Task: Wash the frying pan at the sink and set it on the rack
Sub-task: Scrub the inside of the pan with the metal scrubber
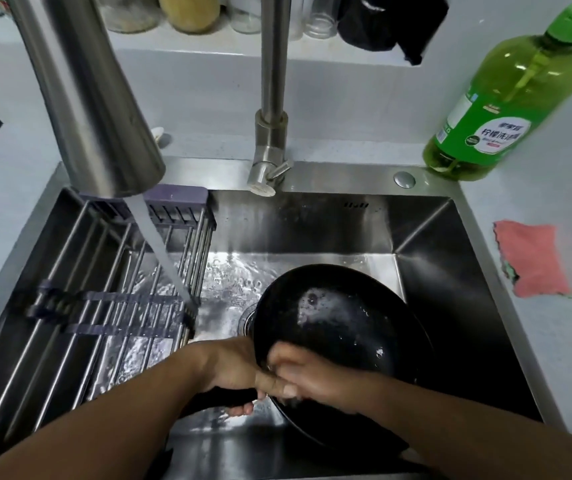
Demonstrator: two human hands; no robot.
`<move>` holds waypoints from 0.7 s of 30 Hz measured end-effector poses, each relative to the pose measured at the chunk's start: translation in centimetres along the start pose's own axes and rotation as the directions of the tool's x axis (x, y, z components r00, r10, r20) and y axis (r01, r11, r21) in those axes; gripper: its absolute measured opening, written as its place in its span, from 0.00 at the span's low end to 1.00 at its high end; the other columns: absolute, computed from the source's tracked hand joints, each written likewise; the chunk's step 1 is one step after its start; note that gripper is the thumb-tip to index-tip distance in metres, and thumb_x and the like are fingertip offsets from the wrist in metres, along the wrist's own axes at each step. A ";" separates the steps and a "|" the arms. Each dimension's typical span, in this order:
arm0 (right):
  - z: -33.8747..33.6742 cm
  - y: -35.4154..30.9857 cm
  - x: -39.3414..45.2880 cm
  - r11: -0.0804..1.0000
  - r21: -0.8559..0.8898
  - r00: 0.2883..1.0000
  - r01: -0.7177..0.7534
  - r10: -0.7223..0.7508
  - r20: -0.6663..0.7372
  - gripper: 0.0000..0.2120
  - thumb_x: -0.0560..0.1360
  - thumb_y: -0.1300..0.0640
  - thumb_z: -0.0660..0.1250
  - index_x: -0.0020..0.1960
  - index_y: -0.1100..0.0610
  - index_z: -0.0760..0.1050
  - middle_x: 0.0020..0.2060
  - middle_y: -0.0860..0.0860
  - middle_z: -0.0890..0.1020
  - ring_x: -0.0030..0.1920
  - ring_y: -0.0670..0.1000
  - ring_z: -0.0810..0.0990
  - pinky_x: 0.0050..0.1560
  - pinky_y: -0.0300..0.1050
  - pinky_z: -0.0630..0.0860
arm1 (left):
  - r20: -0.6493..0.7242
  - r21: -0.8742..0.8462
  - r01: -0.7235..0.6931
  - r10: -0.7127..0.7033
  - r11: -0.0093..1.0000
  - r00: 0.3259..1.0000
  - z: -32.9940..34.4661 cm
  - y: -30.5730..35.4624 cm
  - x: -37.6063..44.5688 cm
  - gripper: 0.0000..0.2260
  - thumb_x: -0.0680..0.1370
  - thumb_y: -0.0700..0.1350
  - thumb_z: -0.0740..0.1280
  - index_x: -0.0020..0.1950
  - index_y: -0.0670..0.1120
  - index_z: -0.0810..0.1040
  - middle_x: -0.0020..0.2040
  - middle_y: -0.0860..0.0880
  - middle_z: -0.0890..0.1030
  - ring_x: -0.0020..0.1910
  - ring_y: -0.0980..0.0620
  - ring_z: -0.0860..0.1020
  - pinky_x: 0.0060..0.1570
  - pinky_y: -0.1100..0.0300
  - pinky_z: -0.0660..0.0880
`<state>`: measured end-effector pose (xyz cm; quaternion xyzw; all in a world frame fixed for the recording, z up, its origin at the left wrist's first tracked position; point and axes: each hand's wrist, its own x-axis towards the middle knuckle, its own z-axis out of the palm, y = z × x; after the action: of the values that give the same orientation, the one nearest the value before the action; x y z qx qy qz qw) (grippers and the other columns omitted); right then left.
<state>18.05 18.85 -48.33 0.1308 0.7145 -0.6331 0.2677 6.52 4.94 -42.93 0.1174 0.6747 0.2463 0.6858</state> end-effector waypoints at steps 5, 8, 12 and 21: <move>-9.6 5.4 -3.3 0.520 -0.834 0.980 -0.186 0.164 -0.117 0.06 0.76 0.54 0.66 0.52 0.53 0.73 0.45 0.52 0.77 0.47 0.55 0.78 0.50 0.47 0.75 | -0.017 -0.101 0.004 -0.006 0.995 1.000 0.4 -0.4 0.1 0.21 0.72 0.52 0.78 0.54 0.38 0.77 0.32 0.47 0.75 0.25 0.50 0.76 0.26 0.59 0.75; -12.0 5.7 0.9 0.555 -0.703 0.867 -0.445 0.068 -0.494 0.16 0.76 0.55 0.65 0.63 0.57 0.71 0.57 0.61 0.74 0.55 0.63 0.79 0.55 0.48 0.74 | -0.003 -0.105 0.049 -0.050 0.993 0.999 0.3 0.3 0.2 0.19 0.73 0.53 0.77 0.49 0.39 0.76 0.30 0.48 0.75 0.24 0.51 0.75 0.25 0.60 0.74; -4.9 1.8 5.8 0.912 -0.377 0.872 -0.159 -0.049 -0.487 0.06 0.73 0.62 0.65 0.48 0.55 0.71 0.44 0.52 0.75 0.46 0.53 0.76 0.48 0.39 0.72 | -0.043 -0.077 0.022 -0.025 0.997 0.999 0.0 1.1 0.3 0.27 0.73 0.52 0.77 0.57 0.31 0.76 0.30 0.46 0.75 0.24 0.49 0.75 0.24 0.59 0.74; -10.4 5.3 -5.7 0.253 -0.921 0.935 -0.296 0.274 -0.226 0.13 0.76 0.53 0.62 0.58 0.56 0.76 0.58 0.60 0.80 0.54 0.59 0.81 0.52 0.50 0.78 | -0.129 -0.051 0.048 -0.054 0.998 0.990 -0.8 0.9 -0.2 0.22 0.81 0.51 0.67 0.57 0.31 0.73 0.31 0.45 0.77 0.24 0.47 0.76 0.25 0.57 0.75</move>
<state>23.26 30.77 -49.09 0.0821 0.9143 -0.0345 0.3952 5.60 5.46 -42.32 0.0674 0.7148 0.2520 0.6489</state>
